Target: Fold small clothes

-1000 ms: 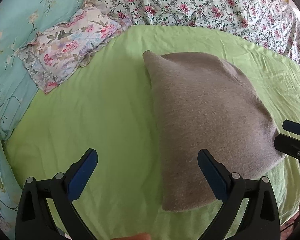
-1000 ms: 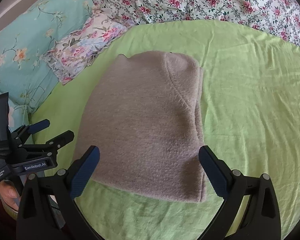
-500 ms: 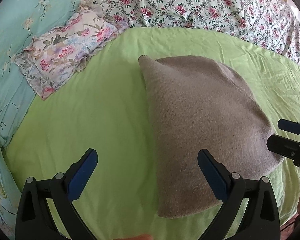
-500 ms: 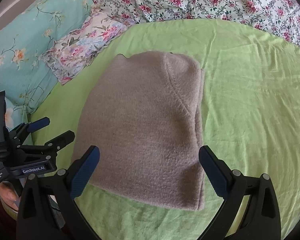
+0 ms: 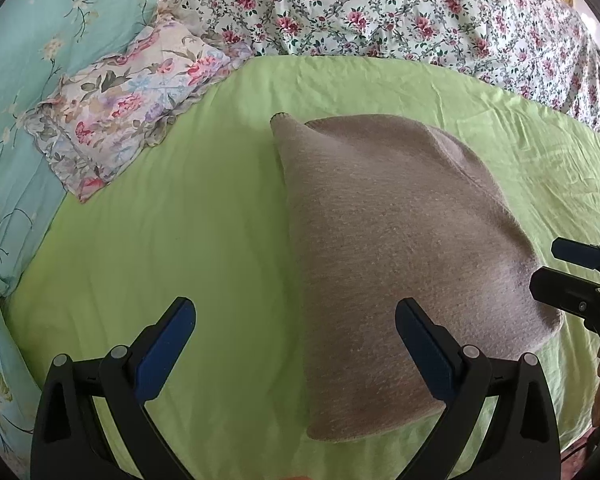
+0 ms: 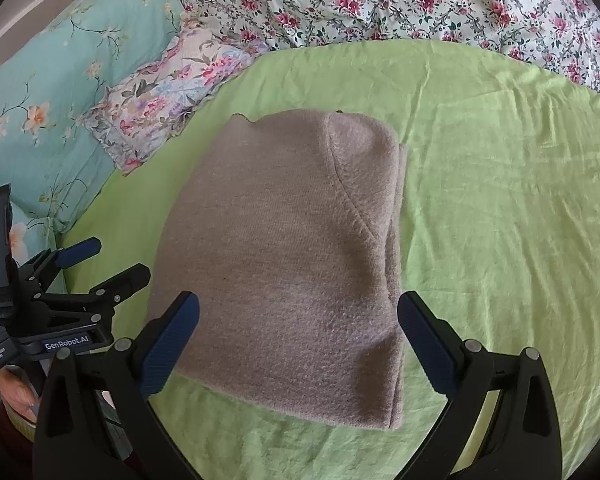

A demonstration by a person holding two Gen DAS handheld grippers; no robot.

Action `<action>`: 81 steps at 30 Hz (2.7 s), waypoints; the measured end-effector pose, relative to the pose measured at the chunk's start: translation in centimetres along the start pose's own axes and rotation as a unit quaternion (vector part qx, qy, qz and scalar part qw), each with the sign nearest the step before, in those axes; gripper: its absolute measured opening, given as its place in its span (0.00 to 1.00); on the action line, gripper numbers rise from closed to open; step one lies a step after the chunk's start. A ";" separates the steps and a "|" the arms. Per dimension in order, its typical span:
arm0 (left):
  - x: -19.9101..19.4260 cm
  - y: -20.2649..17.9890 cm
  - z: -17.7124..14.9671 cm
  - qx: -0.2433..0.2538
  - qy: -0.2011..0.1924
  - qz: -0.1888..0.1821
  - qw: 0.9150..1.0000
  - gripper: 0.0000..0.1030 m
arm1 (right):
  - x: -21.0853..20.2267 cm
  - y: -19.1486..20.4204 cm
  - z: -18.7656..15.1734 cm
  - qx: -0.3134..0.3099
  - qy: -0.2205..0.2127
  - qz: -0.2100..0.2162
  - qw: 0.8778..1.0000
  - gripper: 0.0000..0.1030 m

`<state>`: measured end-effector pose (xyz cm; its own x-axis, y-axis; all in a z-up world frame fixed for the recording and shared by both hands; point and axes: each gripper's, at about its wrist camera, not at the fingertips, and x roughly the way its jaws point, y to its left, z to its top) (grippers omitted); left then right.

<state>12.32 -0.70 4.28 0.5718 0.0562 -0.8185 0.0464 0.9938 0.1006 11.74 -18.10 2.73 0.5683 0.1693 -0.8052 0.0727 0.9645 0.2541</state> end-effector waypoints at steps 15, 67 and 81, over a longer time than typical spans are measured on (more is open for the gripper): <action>0.0 -0.1 0.2 0.004 -0.003 -0.002 1.000 0.97 | -0.2 -0.3 0.3 0.006 -0.003 -0.001 1.000 0.96; -0.2 0.0 0.7 -0.009 -0.001 -0.006 1.000 0.97 | 0.6 0.3 1.2 -0.002 0.003 0.001 1.000 0.96; -0.3 0.0 0.6 -0.008 -0.003 -0.004 1.000 0.98 | 0.0 0.3 1.1 -0.009 -0.009 -0.032 0.999 0.97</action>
<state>12.66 -0.79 4.91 0.5769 0.0475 -0.8154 0.0381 0.9957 0.0849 12.65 -18.04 3.37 0.5780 0.1042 -0.8094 0.0943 0.9766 0.1931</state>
